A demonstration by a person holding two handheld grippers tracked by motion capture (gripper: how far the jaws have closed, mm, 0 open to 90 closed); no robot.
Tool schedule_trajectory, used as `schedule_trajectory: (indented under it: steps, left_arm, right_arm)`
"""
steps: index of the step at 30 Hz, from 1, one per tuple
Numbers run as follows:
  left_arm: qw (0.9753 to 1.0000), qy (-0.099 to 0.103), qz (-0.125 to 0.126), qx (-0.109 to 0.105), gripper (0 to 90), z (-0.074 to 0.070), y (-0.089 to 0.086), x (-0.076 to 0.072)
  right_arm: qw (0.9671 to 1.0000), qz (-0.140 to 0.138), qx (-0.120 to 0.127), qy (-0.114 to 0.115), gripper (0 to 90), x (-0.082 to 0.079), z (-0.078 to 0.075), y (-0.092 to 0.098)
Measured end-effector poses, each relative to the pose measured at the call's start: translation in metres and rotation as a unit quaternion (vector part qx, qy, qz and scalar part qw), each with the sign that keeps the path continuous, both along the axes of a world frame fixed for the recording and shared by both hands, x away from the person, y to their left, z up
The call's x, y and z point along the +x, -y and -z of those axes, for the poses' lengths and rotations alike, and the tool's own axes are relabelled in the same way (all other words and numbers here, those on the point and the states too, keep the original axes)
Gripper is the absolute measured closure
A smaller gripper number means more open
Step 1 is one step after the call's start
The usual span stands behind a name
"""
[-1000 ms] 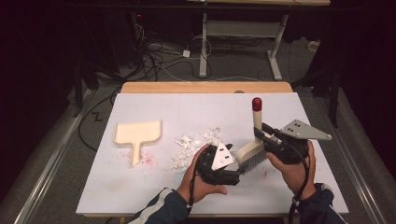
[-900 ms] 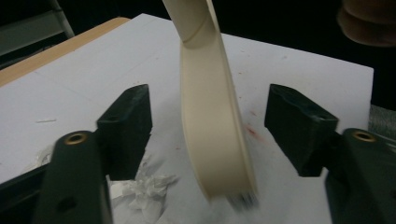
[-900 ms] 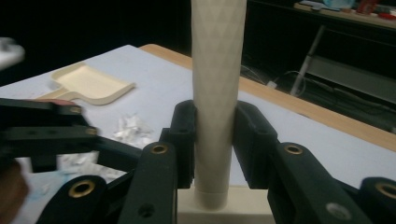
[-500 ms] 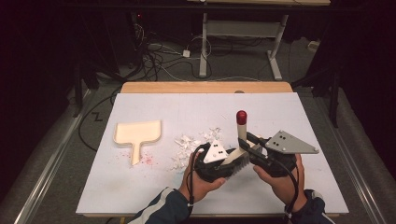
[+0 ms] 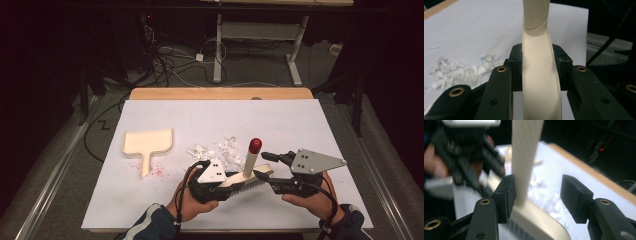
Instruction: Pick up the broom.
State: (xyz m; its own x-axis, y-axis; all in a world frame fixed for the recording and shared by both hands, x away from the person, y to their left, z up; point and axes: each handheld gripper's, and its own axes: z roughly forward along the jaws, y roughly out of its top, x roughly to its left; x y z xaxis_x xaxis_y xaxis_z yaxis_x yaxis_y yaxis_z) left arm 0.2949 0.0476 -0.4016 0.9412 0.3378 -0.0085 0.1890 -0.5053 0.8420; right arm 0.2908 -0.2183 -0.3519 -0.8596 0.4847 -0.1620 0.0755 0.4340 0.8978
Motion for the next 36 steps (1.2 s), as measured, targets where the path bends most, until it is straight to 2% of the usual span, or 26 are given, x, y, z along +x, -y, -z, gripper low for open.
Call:
schedule_trajectory:
  steps: [1, 3, 4, 5, 6, 7, 8, 9, 12, 14, 15, 16, 17, 18, 19, 20, 22, 23, 25, 27, 28, 31, 33, 34, 35, 36]
  left_arm:
    - [1.0, -0.001, 0.008, 0.004, 64.6, 0.0, -0.003, -0.001]
    - [0.9996, -0.001, 0.025, 0.015, 64.6, 0.0, -0.009, -0.003]
    - [0.9992, 0.001, 0.034, 0.022, 64.6, 0.0, -0.011, -0.004]
    - [0.9987, 0.0, 0.044, 0.028, 64.6, -0.001, -0.013, -0.004]
    - [0.998, 0.002, 0.053, 0.034, 64.6, -0.002, -0.015, -0.006]
    - [0.9974, 0.008, 0.059, 0.041, 64.6, -0.003, -0.015, -0.007]
    - [0.9974, 0.008, 0.059, 0.041, 64.6, -0.003, -0.015, -0.007]
    - [0.9963, 0.008, 0.075, 0.043, 64.6, -0.005, -0.017, -0.009]
    - [0.9937, 0.011, 0.102, 0.046, 64.5, -0.006, -0.014, -0.014]
    - [0.9924, 0.013, 0.112, 0.05, 64.5, -0.005, -0.011, -0.016]
    - [0.9918, 0.014, 0.116, 0.053, 64.5, -0.005, -0.01, -0.016]
    - [0.9914, 0.015, 0.116, 0.058, 64.4, -0.004, -0.009, -0.016]
    - [0.9916, 0.015, 0.113, 0.062, 64.2, -0.003, -0.008, -0.016]
    - [0.9916, 0.015, 0.112, 0.062, 63.6, -0.002, -0.009, -0.015]
    - [0.9917, 0.02, 0.11, 0.064, 61.9, -0.001, -0.009, -0.015]
    - [0.9923, 0.022, 0.106, 0.061, 57.6, -0.001, -0.01, -0.014]
    - [0.9926, 0.032, 0.096, 0.067, 54.8, 0.0, -0.011, -0.014]
    - [0.9929, 0.039, 0.088, 0.07, 51.3, -0.001, -0.013, -0.015]
    - [0.9947, 0.045, 0.07, 0.06, 44.6, -0.001, -0.018, -0.015]
    - [0.9953, 0.063, 0.035, 0.063, 31.7, -0.003, -0.024, -0.016]
    - [0.9949, 0.074, 0.018, 0.066, 30.2, -0.003, -0.028, -0.017]
    - [0.9915, 0.101, -0.042, 0.071, 22.6, -0.001, -0.045, -0.02]
    - [0.9882, 0.112, -0.077, 0.071, 20.1, 0.003, -0.06, -0.023]
    - [0.9862, 0.116, -0.093, 0.074, 19.1, 0.006, -0.068, -0.024]
    - [0.9862, 0.116, -0.093, 0.074, 18.6, 0.006, -0.068, -0.024]
    - [0.9833, 0.12, -0.113, 0.077, 18.6, 0.01, -0.077, -0.026]
  right_arm:
    - [0.9999, -0.008, -0.011, 0.002, 44.8, 0.001, 0.003, 0.002]
    - [0.9986, -0.04, -0.034, -0.011, 43.6, 0.004, 0.009, 0.004]
    - [0.9981, -0.039, -0.047, -0.002, 43.2, 0.004, 0.013, 0.003]
    - [0.9966, -0.056, -0.059, -0.009, 42.9, 0.005, 0.016, 0.002]
    - [0.9944, -0.072, -0.075, -0.018, 43.1, 0.005, 0.019, -0.001]
    - [0.9927, -0.079, -0.09, -0.017, 42.8, 0.004, 0.022, -0.004]
    - [0.9905, -0.094, -0.098, -0.022, 42.9, 0.003, 0.024, -0.007]
    - [0.9873, -0.115, -0.106, -0.032, 43.1, 0.002, 0.027, -0.012]
    - [0.9817, -0.139, -0.124, -0.039, 40.9, 0.002, 0.034, -0.023]
    - [0.9769, -0.168, -0.12, -0.056, 45.2, 0.003, 0.04, -0.029]
    - [0.9738, -0.177, -0.132, -0.056, 46.7, 0.002, 0.043, -0.033]
    - [0.9701, -0.193, -0.137, -0.055, 55.7, 0.004, 0.046, -0.038]
    - [0.9678, -0.2, -0.139, -0.062, 59.4, 0.001, 0.048, -0.04]
    - [0.9687, -0.196, -0.138, -0.063, 60.9, 0.0, 0.05, -0.042]
    - [0.968, -0.198, -0.138, -0.067, 63.9, 0.001, 0.051, -0.042]
    - [0.9655, -0.212, -0.137, -0.063, 67.1, 0.003, 0.052, -0.042]
    - [0.968, -0.193, -0.146, -0.067, 67.7, -0.001, 0.054, -0.042]
    - [0.9674, -0.195, -0.149, -0.063, 67.7, 0.0, 0.054, -0.043]
    - [0.9686, -0.191, -0.15, -0.054, 67.8, 0.001, 0.053, -0.041]
    - [0.973, -0.175, -0.14, -0.054, 67.8, 0.003, 0.051, -0.038]
    - [0.9751, -0.167, -0.138, -0.046, 67.8, 0.005, 0.049, -0.036]
    - [0.9844, -0.125, -0.117, -0.038, 67.8, 0.008, 0.043, -0.027]
    - [0.9888, -0.1, -0.106, -0.031, 67.8, 0.011, 0.039, -0.021]
    - [0.9903, -0.089, -0.102, -0.031, 67.8, 0.014, 0.037, -0.017]
    - [0.9914, -0.079, -0.099, -0.031, 67.8, 0.016, 0.036, -0.014]
    - [0.9914, -0.079, -0.099, -0.031, 67.8, 0.016, 0.036, -0.014]
